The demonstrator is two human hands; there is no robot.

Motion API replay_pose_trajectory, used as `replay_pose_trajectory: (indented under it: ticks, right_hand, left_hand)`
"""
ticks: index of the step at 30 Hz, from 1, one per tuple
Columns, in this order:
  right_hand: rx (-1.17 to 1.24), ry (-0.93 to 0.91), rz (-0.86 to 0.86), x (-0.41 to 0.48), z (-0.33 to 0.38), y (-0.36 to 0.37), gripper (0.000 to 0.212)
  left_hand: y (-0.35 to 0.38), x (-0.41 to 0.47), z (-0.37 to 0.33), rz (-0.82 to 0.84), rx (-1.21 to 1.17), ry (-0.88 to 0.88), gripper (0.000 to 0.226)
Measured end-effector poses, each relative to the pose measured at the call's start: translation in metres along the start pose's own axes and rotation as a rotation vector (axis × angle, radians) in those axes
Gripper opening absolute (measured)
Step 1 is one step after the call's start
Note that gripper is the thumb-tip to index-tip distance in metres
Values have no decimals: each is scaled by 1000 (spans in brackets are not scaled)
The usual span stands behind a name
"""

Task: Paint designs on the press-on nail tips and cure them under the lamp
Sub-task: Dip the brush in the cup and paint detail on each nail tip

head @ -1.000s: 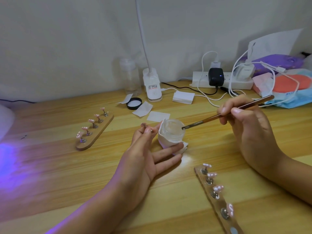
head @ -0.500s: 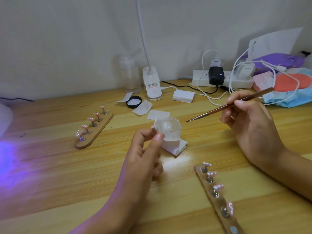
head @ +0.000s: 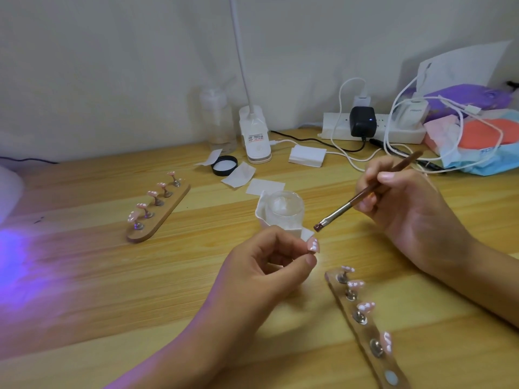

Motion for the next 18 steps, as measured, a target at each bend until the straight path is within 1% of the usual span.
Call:
replay_pose_trajectory:
  ticks: [2,5,7,11,15,18]
  right_hand:
    - [-15,-1,16,-1,1,1,22]
    - [-52,-6,42,-2,0,2,21]
    - [-68,-14,61,-3,0,3,19]
    - [-88,-22,79,-3,0,4,26]
    - [-105,-29,77,-4,0,4,25]
    - [-137,-37,79,-5,0,3,21]
  left_hand:
    - [-1,0,1,-3,18,-6,18]
    - [-1,0,1,-9,6,-13,22]
    - [-1,0,0,-8,5,-10,21]
    - [0,-1,-1,-8,17,-3,17]
    - [0,0,-2,-15,4,-6,1]
    - [0,-1,-3,-4,-33,-15,7]
Point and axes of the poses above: each hand's wrist, its own x-axis towards the middle knuckle, its own y-axis out of the palm, z = x × y, the point moved 2 cm from there along x, towards the middle knuckle, and after that the axes turned 11 degrees about -x, right-handed, at the moved point
